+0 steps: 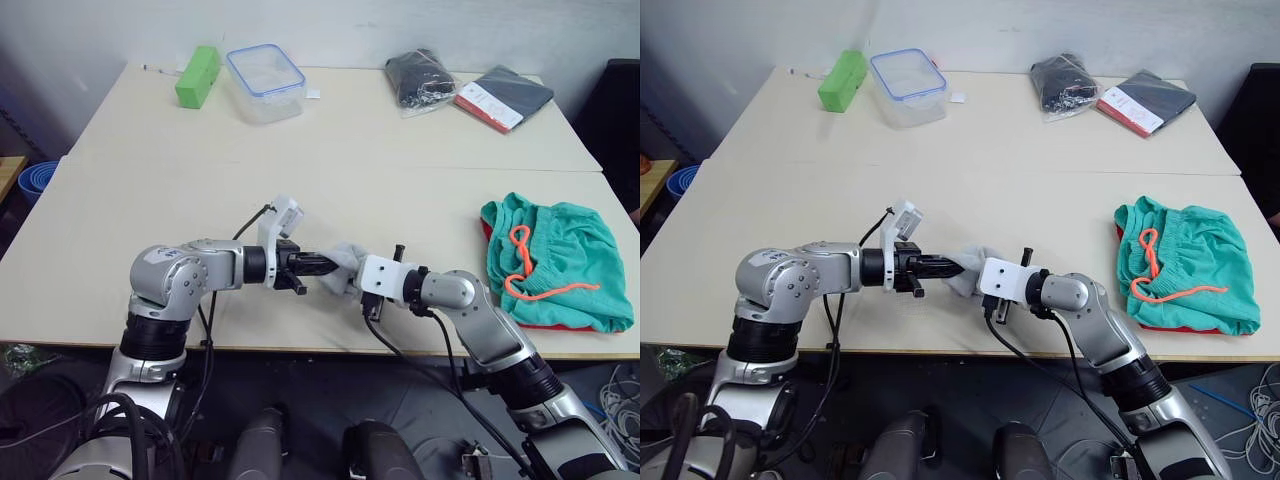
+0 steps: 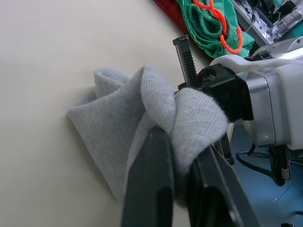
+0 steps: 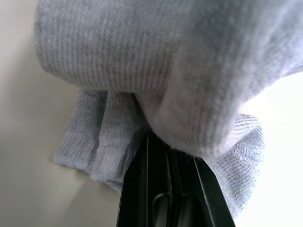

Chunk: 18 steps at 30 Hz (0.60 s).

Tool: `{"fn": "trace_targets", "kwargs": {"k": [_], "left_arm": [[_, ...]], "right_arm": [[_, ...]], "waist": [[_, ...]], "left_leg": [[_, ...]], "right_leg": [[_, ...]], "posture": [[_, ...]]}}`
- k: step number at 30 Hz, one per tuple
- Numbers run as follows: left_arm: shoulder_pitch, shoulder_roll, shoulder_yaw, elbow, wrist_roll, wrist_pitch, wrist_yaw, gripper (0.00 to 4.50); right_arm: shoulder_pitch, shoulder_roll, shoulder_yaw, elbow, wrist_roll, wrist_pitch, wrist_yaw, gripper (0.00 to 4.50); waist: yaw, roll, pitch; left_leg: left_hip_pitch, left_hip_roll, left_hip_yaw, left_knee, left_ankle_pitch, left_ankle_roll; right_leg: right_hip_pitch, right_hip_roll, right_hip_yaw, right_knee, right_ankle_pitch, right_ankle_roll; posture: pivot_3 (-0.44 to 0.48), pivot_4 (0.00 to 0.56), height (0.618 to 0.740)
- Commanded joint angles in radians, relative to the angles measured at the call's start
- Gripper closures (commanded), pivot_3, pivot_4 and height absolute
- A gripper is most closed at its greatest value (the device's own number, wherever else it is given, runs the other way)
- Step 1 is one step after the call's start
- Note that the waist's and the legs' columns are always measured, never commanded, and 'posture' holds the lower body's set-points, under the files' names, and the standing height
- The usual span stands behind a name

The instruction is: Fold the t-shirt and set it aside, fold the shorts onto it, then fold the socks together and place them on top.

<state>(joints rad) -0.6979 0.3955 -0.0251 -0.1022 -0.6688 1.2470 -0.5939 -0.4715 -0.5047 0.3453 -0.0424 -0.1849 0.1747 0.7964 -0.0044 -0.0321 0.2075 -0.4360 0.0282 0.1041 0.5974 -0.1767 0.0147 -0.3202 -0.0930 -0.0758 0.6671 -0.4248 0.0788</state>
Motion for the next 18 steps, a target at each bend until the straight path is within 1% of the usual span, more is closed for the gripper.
{"fn": "trace_targets", "kwargs": {"k": [1,6,10,12,15,18], "left_arm": [[-0.015,-0.02,0.041,0.011,-0.032,-0.042,-0.033,3.03],[0.008,-0.059,0.12,0.033,-0.098,-0.021,-0.041,1.47],[0.017,-0.121,0.204,0.05,-0.151,0.012,0.008,1.47],[0.013,-0.177,0.273,0.085,-0.176,0.037,0.077,1.47],[0.011,-0.242,0.349,0.128,-0.185,0.053,0.182,1.47],[-0.007,-0.309,0.462,0.175,-0.214,0.078,0.31,1.47]], "right_arm": [[0.033,-0.012,0.02,0.028,-0.025,0.022,0.004,4.5],[0.033,-0.017,0.019,0.026,-0.027,0.023,0.004,4.5],[0.033,-0.018,0.018,0.028,-0.031,0.022,0.004,4.5],[0.033,-0.018,0.019,0.029,-0.033,0.021,0.005,4.5],[0.031,-0.018,0.02,0.03,-0.034,0.019,0.007,4.5],[0.028,-0.019,0.02,0.031,-0.036,0.019,0.009,4.5]], "waist": [[0.0,0.0,0.0],[0.0,0.0,0.0],[0.0,0.0,0.0],[0.0,0.0,0.0],[0.0,0.0,0.0],[0.0,-0.001,0.0]], "left_leg": [[0.0,0.0,0.0,0.0,0.0,0.0],[0.0,0.0,0.0,0.0,0.0,0.0],[0.0,0.0,0.0,0.001,0.0,0.0],[0.0,0.0,-0.001,0.001,0.0,0.0],[0.002,0.0,-0.002,0.002,0.0,0.0],[0.01,0.0,-0.003,0.001,-0.001,0.001]], "right_leg": [[0.0,0.0,0.0,0.0,0.0,0.0],[0.0,0.0,0.0,0.0,0.0,0.0],[0.001,0.0,0.0,0.0,0.0,0.0],[0.001,0.0,-0.001,0.0,0.0,0.0],[0.004,0.0,-0.002,-0.001,0.0,0.0],[0.015,0.0,-0.003,-0.006,0.0,0.0]], "posture": [[0.0,0.15,0.74],[0.0,0.15,0.74],[0.0,0.15,0.74],[0.0,0.15,0.74],[0.0,0.15,0.74],[0.0,0.15,0.74]]}}
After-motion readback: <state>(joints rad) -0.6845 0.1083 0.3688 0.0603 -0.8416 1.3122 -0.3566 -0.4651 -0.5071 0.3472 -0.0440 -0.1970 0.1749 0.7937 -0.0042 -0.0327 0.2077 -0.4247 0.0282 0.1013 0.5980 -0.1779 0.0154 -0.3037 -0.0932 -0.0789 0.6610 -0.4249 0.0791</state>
